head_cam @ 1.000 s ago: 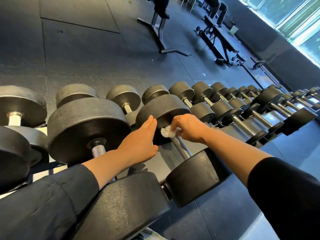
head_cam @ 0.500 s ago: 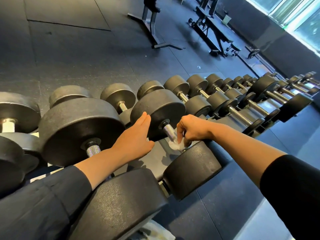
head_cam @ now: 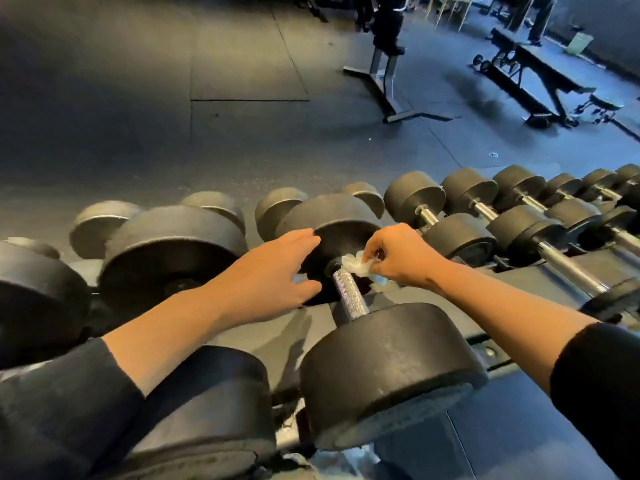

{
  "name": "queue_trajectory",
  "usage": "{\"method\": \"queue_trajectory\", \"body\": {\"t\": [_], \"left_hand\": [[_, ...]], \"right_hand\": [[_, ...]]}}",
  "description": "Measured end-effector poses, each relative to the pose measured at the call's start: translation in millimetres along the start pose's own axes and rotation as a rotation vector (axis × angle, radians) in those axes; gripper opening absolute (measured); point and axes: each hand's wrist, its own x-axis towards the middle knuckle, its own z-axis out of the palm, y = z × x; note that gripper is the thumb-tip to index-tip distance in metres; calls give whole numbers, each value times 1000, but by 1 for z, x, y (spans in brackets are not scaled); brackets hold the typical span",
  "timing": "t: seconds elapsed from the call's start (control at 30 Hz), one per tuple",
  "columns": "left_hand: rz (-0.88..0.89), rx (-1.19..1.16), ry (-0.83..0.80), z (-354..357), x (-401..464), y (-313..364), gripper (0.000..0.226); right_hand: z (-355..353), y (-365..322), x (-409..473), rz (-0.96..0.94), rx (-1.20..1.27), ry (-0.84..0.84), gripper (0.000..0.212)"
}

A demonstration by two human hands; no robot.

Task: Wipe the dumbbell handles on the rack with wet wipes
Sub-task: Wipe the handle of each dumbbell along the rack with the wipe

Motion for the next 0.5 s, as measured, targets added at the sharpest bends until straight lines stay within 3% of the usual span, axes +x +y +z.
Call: {"method": "queue_trajectory", "body": {"t": [0.3, 0.5], "left_hand": [[-340, -4, 257, 46, 20, 71, 55], [-533, -52, 433, 56, 15, 89, 47]], "right_hand": [[34, 29, 1, -266, 277, 71, 29], [41, 34, -11, -398, 511, 35, 18]]}}
